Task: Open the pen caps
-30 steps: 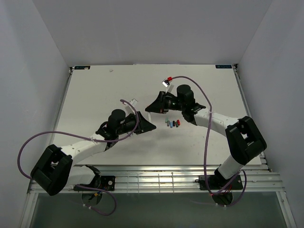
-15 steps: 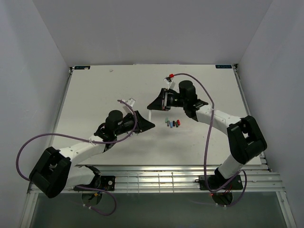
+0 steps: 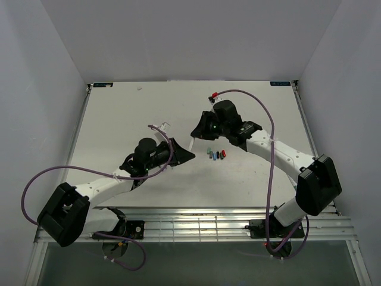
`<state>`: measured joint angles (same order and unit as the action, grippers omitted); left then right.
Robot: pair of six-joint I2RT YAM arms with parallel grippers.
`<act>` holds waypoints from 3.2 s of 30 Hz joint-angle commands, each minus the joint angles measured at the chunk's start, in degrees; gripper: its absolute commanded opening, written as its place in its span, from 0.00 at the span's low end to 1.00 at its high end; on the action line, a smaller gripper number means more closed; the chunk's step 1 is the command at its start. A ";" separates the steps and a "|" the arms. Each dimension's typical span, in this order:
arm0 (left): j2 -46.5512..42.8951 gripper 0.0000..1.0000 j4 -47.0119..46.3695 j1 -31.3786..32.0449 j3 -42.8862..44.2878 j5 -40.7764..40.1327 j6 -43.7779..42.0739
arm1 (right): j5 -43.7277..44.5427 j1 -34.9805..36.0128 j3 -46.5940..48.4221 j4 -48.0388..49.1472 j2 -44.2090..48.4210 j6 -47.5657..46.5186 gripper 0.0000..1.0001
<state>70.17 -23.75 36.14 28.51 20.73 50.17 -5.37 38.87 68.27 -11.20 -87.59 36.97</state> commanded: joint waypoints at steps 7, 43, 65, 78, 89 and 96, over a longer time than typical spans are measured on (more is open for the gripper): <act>-1.09 0.00 5.11 0.51 -0.47 8.71 0.10 | -12.10 -10.74 -7.07 25.93 1.99 3.25 0.08; -8.64 0.00 29.66 6.14 4.16 -20.36 -2.43 | 11.00 -6.52 2.30 7.80 2.43 -4.88 0.08; -14.01 0.00 45.81 -12.59 -2.50 -45.51 5.72 | -4.03 -21.03 -24.67 2.67 14.03 -13.86 0.08; -7.07 0.08 38.09 -14.52 -4.43 -44.38 5.55 | -5.79 -22.61 -26.35 4.96 8.85 -14.56 0.08; -2.33 0.22 34.21 -17.42 -5.04 -38.84 4.41 | -10.01 -22.70 -26.17 9.35 2.69 -13.07 0.08; -0.21 0.38 32.10 -17.95 -5.40 -35.59 4.32 | -8.96 -22.70 -23.98 10.15 -2.31 -13.94 0.08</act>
<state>68.60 7.38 18.48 23.53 -17.72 54.85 -14.09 16.47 41.67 -3.18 -88.53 23.75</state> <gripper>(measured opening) 0.377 0.208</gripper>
